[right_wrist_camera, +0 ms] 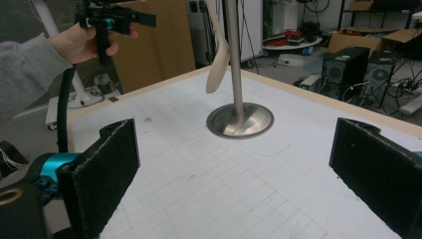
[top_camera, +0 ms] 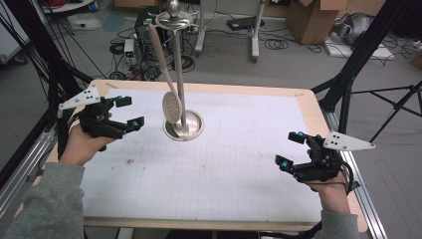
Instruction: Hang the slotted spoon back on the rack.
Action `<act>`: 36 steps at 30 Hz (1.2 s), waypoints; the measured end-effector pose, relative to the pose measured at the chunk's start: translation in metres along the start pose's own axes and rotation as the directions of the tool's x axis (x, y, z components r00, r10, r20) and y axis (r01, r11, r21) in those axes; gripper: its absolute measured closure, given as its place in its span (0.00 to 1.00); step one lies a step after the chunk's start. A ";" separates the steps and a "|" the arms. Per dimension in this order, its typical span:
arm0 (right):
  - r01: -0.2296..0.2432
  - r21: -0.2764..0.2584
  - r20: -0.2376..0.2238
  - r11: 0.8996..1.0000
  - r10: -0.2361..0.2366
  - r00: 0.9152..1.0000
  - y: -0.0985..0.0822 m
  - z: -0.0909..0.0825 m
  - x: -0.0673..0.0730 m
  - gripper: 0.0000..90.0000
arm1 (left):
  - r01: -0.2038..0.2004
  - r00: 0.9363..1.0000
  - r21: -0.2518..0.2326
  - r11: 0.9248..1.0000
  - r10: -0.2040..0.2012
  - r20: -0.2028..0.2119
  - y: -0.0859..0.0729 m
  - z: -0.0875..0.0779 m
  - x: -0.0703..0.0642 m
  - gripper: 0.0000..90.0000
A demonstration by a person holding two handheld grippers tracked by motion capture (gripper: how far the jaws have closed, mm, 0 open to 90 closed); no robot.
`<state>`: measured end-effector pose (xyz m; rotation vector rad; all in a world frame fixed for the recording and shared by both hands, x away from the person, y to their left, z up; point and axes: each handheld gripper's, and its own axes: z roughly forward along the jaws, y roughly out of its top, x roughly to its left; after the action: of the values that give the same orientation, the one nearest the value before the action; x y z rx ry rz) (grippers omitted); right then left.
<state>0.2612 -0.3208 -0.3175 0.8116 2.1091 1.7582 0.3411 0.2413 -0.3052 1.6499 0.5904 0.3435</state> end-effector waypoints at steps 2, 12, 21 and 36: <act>0.003 0.000 -0.001 1.000 -0.003 1.000 0.000 0.000 0.000 0.05 | 0.002 1.000 -0.007 1.000 -0.002 -0.003 -0.006 -0.005 -0.002 0.07; 0.003 0.000 -0.002 1.000 -0.003 1.000 0.001 0.002 0.000 0.05 | -0.019 0.999 -0.006 1.000 0.018 -0.042 -0.026 -0.021 -0.011 0.07; 0.006 -0.004 0.017 1.000 -0.006 1.000 0.001 0.001 0.001 0.05 | -0.038 0.999 -0.004 0.999 0.037 -0.038 -0.037 -0.028 -0.022 0.07; 0.005 -0.023 0.059 1.000 -0.004 0.998 -0.003 0.000 0.001 0.05 | -0.047 0.995 -0.010 0.999 0.046 -0.093 -0.042 -0.049 -0.027 0.07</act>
<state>0.2600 -0.3206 -0.3202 0.8411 2.0482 1.7309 0.2845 0.2702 -0.3351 1.6448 0.6191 0.4595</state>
